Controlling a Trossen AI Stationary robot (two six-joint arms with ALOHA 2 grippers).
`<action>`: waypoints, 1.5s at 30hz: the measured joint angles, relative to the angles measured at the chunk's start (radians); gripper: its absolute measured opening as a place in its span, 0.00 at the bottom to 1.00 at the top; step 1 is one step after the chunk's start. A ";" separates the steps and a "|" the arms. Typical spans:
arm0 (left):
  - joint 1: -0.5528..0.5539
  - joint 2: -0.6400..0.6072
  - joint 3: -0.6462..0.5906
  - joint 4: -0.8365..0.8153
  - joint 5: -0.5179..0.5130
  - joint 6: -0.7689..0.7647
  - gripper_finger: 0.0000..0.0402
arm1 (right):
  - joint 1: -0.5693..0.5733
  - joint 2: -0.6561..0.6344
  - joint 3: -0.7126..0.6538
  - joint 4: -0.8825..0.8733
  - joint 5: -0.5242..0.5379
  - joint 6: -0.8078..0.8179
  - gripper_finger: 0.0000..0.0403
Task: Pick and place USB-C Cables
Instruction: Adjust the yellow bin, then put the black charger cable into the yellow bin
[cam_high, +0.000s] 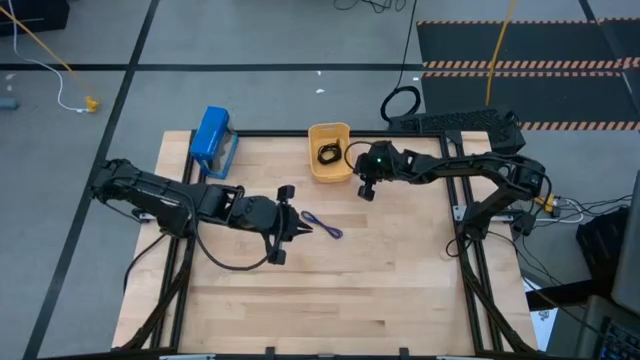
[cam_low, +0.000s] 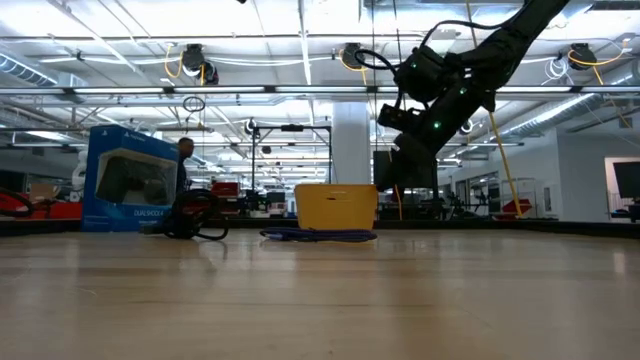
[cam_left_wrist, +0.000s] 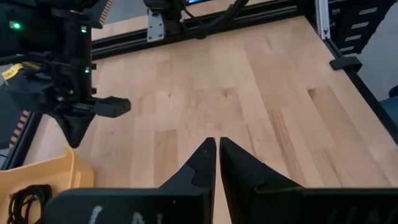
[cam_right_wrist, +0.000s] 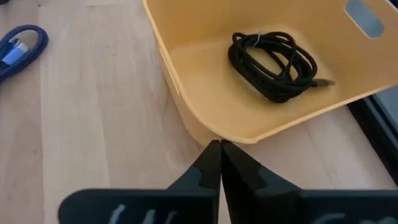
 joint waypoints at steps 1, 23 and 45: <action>0.000 0.000 0.000 0.000 0.000 0.000 0.06 | 0.000 0.002 0.000 0.011 0.000 0.003 0.01; 0.000 0.000 0.002 -0.015 -0.001 -0.131 0.06 | 0.037 -0.265 0.001 -0.296 -0.075 0.048 0.01; 0.032 -0.001 0.470 -0.727 -0.001 -0.240 0.06 | 0.195 -0.672 0.001 -0.520 -0.076 0.048 0.01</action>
